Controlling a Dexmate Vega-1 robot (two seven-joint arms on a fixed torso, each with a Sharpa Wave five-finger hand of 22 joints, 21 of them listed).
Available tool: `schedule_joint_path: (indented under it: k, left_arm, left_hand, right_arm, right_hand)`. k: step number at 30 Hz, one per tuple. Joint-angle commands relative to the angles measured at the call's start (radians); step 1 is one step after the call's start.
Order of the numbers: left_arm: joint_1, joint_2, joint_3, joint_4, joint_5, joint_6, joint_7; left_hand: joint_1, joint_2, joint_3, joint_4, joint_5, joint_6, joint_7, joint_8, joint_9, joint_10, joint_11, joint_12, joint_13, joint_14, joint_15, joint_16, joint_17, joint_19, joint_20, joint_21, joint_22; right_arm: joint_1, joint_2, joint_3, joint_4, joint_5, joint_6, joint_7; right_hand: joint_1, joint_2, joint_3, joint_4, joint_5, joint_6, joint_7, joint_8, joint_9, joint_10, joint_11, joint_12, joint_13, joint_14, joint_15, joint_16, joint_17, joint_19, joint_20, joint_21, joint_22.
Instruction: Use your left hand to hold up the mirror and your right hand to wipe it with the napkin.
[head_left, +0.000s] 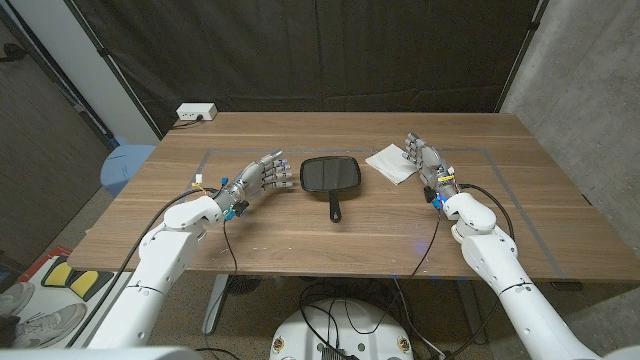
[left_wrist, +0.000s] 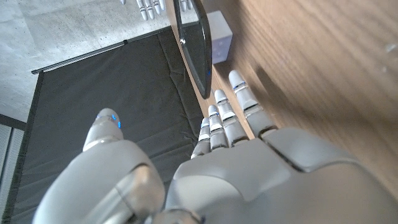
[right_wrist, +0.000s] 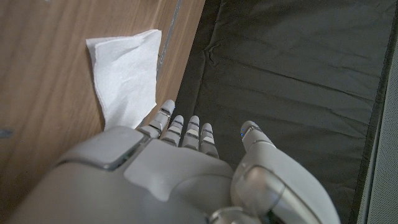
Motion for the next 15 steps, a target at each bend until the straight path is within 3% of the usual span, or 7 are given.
schedule_joint_path:
  k: [1, 4, 7, 15]
  left_arm:
    - [-0.017, 0.018, -0.004, -0.022, -0.071, 0.154, -0.084]
    - [-0.024, 0.029, -0.003, -0.030, -0.082, 0.202, -0.104]
    - [-0.024, 0.037, -0.004, -0.047, -0.088, 0.250, -0.113]
    - [-0.004, 0.026, -0.031, -0.113, -0.096, 0.366, -0.079]
  left_hand:
    - [0.026, -0.003, 0.000, -0.007, -0.003, 0.038, 0.004, 0.012, 0.003, 0.029, 0.011, 0.010, 0.002, 0.025, 0.005, 0.005, -0.001, 0.025, 0.002, 0.003, 0.001]
    - [0.037, -0.006, -0.003, -0.010, -0.004, 0.057, 0.015, 0.016, 0.004, 0.050, 0.027, 0.012, 0.002, 0.030, 0.023, 0.002, -0.003, 0.041, 0.001, 0.002, 0.001]
    - [0.049, -0.009, -0.010, -0.011, -0.006, 0.089, 0.049, 0.023, 0.005, 0.068, 0.045, 0.010, 0.002, 0.044, 0.034, -0.001, -0.005, 0.061, 0.002, -0.003, 0.000]
    - [0.063, -0.017, -0.031, -0.007, -0.014, 0.159, 0.079, 0.036, 0.007, 0.137, 0.076, 0.013, -0.002, 0.115, 0.048, 0.003, -0.011, 0.146, 0.000, -0.002, -0.002]
  right_arm:
    - [-0.019, 0.000, 0.003, -0.026, 0.000, -0.005, -0.009]
    - [-0.021, 0.000, 0.005, -0.028, 0.000, -0.004, -0.010]
    - [-0.023, 0.000, 0.008, -0.028, 0.002, -0.002, -0.010]
    - [-0.020, 0.000, 0.008, -0.019, 0.003, 0.003, -0.005]
  right_hand:
    - [0.011, 0.000, 0.004, -0.001, 0.005, 0.006, 0.002, 0.005, 0.005, 0.007, 0.000, 0.003, 0.003, -0.003, -0.020, 0.005, 0.002, -0.004, -0.070, -0.001, 0.004]
    - [0.011, 0.000, 0.004, -0.001, 0.005, 0.006, 0.002, 0.005, 0.005, 0.007, 0.000, 0.003, 0.003, -0.003, -0.020, 0.005, 0.002, -0.004, -0.069, -0.002, 0.004]
    - [0.011, 0.000, 0.004, -0.001, 0.005, 0.006, 0.001, 0.005, 0.005, 0.008, 0.000, 0.003, 0.003, -0.004, -0.020, 0.004, 0.002, -0.004, -0.070, -0.002, 0.004]
    - [0.012, 0.000, 0.004, -0.001, 0.005, 0.006, 0.000, 0.005, 0.005, 0.008, 0.000, 0.003, 0.003, -0.004, -0.020, 0.004, 0.002, -0.003, -0.070, -0.003, 0.004]
